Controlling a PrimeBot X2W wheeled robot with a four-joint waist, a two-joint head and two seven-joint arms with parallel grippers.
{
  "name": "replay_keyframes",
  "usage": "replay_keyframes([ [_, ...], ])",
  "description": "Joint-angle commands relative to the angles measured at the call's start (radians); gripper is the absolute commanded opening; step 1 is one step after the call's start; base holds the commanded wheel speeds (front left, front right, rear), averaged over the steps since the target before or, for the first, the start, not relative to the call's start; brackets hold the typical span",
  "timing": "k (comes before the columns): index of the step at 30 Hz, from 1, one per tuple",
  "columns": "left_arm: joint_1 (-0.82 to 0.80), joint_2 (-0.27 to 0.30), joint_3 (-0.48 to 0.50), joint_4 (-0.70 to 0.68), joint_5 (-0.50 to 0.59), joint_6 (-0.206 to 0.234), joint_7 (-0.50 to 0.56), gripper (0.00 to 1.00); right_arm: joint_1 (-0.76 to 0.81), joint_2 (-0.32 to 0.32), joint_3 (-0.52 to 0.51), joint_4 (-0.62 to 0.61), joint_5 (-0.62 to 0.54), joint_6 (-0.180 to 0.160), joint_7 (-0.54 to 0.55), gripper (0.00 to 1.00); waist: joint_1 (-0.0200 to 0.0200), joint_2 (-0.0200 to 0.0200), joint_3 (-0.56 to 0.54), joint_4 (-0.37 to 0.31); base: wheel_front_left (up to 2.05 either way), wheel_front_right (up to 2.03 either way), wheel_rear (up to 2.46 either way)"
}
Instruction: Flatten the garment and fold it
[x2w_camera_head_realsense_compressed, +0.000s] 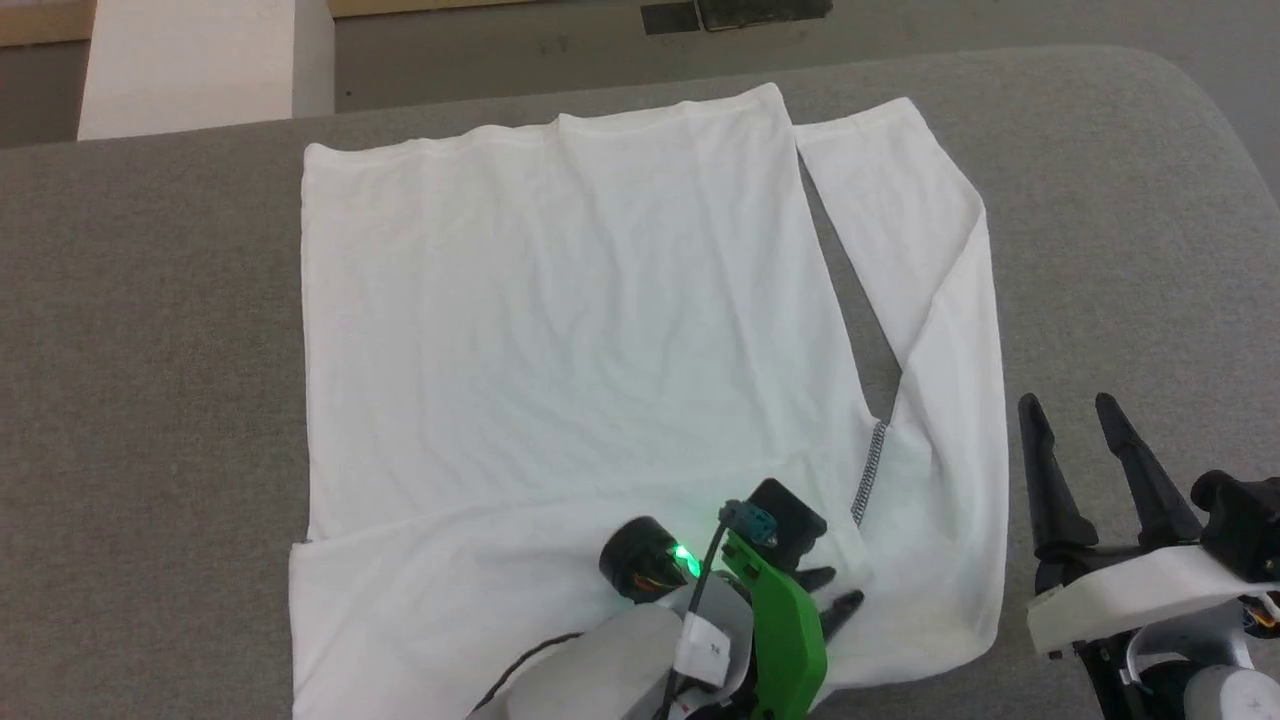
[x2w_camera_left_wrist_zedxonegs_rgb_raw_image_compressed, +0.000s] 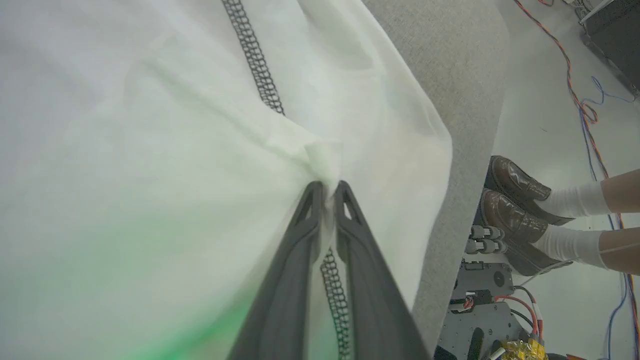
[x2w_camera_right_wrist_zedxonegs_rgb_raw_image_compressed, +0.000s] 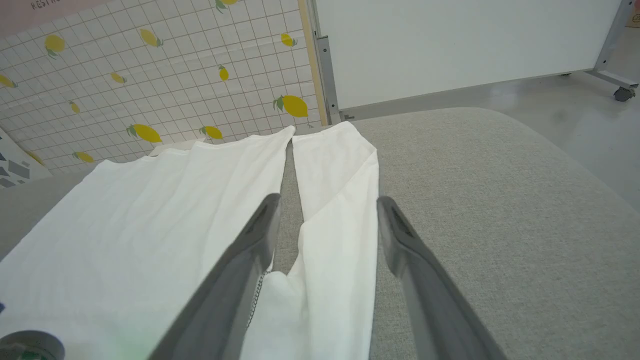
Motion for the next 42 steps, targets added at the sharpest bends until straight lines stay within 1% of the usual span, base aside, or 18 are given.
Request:
replay_keyframes([
  [1, -0.016, -0.006, 0.005, 0.001, -0.032, -0.008, -0.01, 1.0, -0.009, -0.001, -0.003, -0.005, -0.008, -0.001, 0.005, 1.0, 0.0001, -0.0001, -0.006, 0.013, 0.0, 0.0, 0.0],
  [4, -0.016, -0.007, 0.05, -0.022, -0.078, -0.012, -0.068, 1.0, -0.016, -0.001, -0.011, -0.013, -0.025, -0.001, 0.019, 1.0, 0.0001, -0.0001, -0.009, 0.031, 0.0, 0.0, 0.0],
  [5, -0.019, -0.003, 0.078, -0.038, -0.085, -0.008, -0.107, 1.0, -0.024, -0.001, -0.014, -0.015, -0.033, -0.001, 0.026, 1.0, 0.0001, -0.0001, -0.008, 0.038, 0.0, 0.0, 0.0],
  [6, -0.019, 0.005, 0.105, -0.053, -0.09, 0.001, -0.141, 1.0, -0.033, -0.001, -0.017, -0.016, -0.04, -0.001, 0.031, 1.0, 0.0001, -0.0001, -0.007, 0.044, 0.0, 0.0, 0.0],
  [8, -0.016, 0.04, 0.166, -0.09, -0.088, 0.029, -0.224, 1.0, -0.06, -0.001, -0.029, -0.01, -0.058, -0.001, 0.051, 1.0, 0.0001, -0.0001, -0.002, 0.059, 0.0, 0.0, 0.0],
  [10, -0.004, 0.093, 0.232, -0.124, -0.075, 0.076, -0.304, 1.0, -0.098, -0.002, -0.043, 0.005, -0.082, -0.001, 0.082, 1.0, 0.0001, -0.0001, 0.009, 0.076, 0.0, 0.0, 0.0],
  [11, 0.003, 0.128, 0.267, -0.141, -0.062, 0.108, -0.346, 1.0, -0.127, -0.005, -0.051, 0.018, -0.086, -0.001, 0.1, 1.0, 0.0001, -0.0001, 0.018, 0.085, 0.0, 0.0, 0.0],
  [13, 0.028, 0.189, 0.339, -0.174, -0.057, 0.157, -0.417, 1.0, -0.19, -0.022, -0.073, 0.057, -0.087, -0.001, 0.145, 1.0, 0.0001, -0.0001, 0.04, 0.108, 0.0, 0.0, 0.0],
  [16, 0.063, 0.264, 0.421, -0.208, -0.045, 0.208, -0.462, 1.0, -0.284, -0.042, -0.11, 0.115, -0.074, -0.001, 0.191, 1.0, 0.0001, -0.0001, 0.072, 0.133, 0.0, 0.0, 0.0],
  [17, 0.083, 0.298, 0.464, -0.224, -0.034, 0.229, -0.475, 1.0, -0.334, -0.054, -0.13, 0.152, -0.073, -0.001, 0.22, 1.0, 0.0001, -0.0001, 0.091, 0.145, 0.0, 0.0, 0.0],
  [19, 0.113, 0.335, 0.527, -0.25, -0.018, 0.253, -0.485, 1.0, -0.414, -0.071, -0.162, 0.212, -0.071, -0.001, 0.261, 1.0, 0.0001, -0.0001, 0.123, 0.163, 0.0, 0.0, 0.0],
  [21, 0.141, 0.353, 0.601, -0.285, 0.006, 0.27, -0.488, 1.0, -0.496, -0.086, -0.193, 0.273, -0.07, -0.001, 0.301, 1.0, 0.0001, -0.0001, 0.159, 0.183, 0.0, 0.0, 0.0],
  [23, 0.166, 0.347, 0.693, -0.337, 0.043, 0.278, -0.488, 1.0, -0.574, -0.109, -0.215, 0.33, -0.071, -0.001, 0.336, 1.0, 0.0001, -0.0001, 0.197, 0.205, 0.0, 0.0, 0.0],
  [26, 0.202, 0.318, 0.819, -0.39, 0.115, 0.267, -0.489, 1.0, -0.681, -0.149, -0.236, 0.405, -0.088, -0.001, 0.41, 1.0, 0.0001, -0.0001, 0.257, 0.237, 0.0, 0.0, 0.0],
  [28, 0.218, 0.294, 0.865, -0.407, 0.158, 0.246, -0.489, 1.0, -0.746, -0.169, -0.249, 0.445, -0.102, -0.001, 0.452, 1.0, 0.0001, -0.0001, 0.29, 0.253, 0.0, 0.0, 0.0],
  [31, 0.225, 0.25, 0.905, -0.421, 0.209, 0.214, -0.489, 1.0, -0.828, -0.196, -0.268, 0.488, -0.115, -0.001, 0.52, 1.0, 0.0001, -0.0001, 0.335, 0.279, 0.0, 0.0, 0.0],
  [36, 0.205, 0.172, 0.977, -0.431, 0.272, 0.14, -0.489, 1.0, -0.947, -0.226, -0.307, 0.524, -0.153, -0.001, 0.629, 1.0, 0.0001, -0.0001, 0.404, 0.311, 0.0, 0.0, 0.0],
  [42, 0.193, 0.097, 1.045, -0.449, 0.34, 0.077, -0.489, 1.0, -1.024, -0.237, -0.336, 0.522, -0.201, -0.001, 0.703, 1.0, 0.0001, -0.0001, 0.459, 0.328, 0.0, 0.0, 0.0],
])
